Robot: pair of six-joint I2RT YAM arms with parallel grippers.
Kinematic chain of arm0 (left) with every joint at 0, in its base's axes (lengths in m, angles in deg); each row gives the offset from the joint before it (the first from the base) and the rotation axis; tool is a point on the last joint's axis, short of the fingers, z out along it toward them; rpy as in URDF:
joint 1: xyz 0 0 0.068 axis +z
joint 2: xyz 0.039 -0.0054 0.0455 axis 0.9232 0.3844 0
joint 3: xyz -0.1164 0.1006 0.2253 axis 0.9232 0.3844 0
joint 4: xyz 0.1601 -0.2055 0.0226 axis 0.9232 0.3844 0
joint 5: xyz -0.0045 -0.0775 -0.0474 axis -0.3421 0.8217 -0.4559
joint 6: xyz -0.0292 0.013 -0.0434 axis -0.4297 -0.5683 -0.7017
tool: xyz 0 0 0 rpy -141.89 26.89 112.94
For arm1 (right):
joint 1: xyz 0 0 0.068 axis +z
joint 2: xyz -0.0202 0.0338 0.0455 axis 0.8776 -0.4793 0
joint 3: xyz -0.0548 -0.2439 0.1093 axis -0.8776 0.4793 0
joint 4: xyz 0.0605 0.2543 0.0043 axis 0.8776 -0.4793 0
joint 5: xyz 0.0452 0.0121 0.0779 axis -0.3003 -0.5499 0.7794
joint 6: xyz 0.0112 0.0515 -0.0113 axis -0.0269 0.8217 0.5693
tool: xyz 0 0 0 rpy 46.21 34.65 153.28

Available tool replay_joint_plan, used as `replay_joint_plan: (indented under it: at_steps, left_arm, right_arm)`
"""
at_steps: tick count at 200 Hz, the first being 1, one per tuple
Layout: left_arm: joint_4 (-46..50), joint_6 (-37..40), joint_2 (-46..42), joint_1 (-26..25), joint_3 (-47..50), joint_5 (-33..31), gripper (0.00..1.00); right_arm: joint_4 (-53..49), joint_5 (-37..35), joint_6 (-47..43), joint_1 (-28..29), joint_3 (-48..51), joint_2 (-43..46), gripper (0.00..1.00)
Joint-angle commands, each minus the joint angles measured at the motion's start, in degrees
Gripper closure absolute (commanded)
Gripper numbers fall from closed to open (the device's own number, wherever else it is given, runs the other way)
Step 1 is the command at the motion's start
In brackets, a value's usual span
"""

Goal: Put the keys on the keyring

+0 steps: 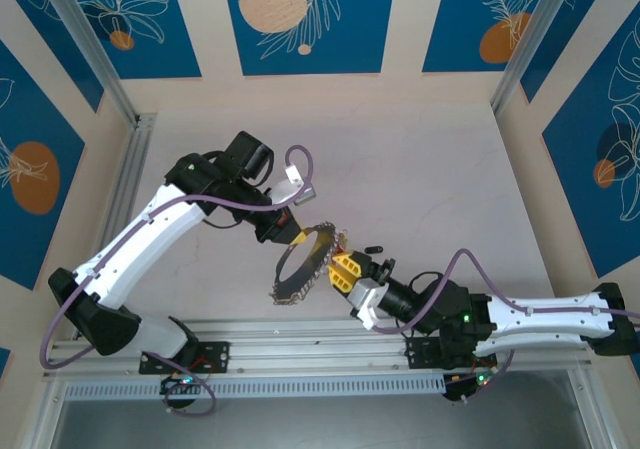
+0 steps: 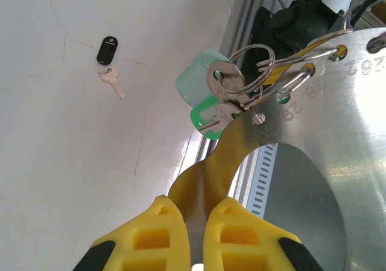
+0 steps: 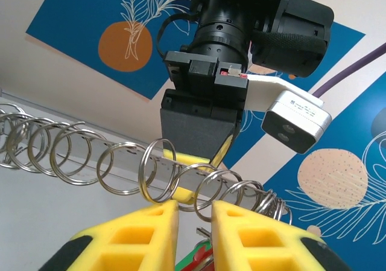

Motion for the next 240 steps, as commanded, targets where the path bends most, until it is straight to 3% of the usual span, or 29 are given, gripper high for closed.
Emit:
replay_joint_plan:
  at_steps: [1,240]
  left_arm:
    - [0.0,-0.9,-1.9,0.2,-1.3,3.3,1.0]
    - [0.1,-1.0,-2.4,0.8,-1.3,3.3,1.0]
  right_arm:
    - [2.8,-0.9,-0.8,-0.4,-1.8,-0.5,0.82]
    - [0.2,2.1,0.8,-1.5,-3.1,2.4,0.81]
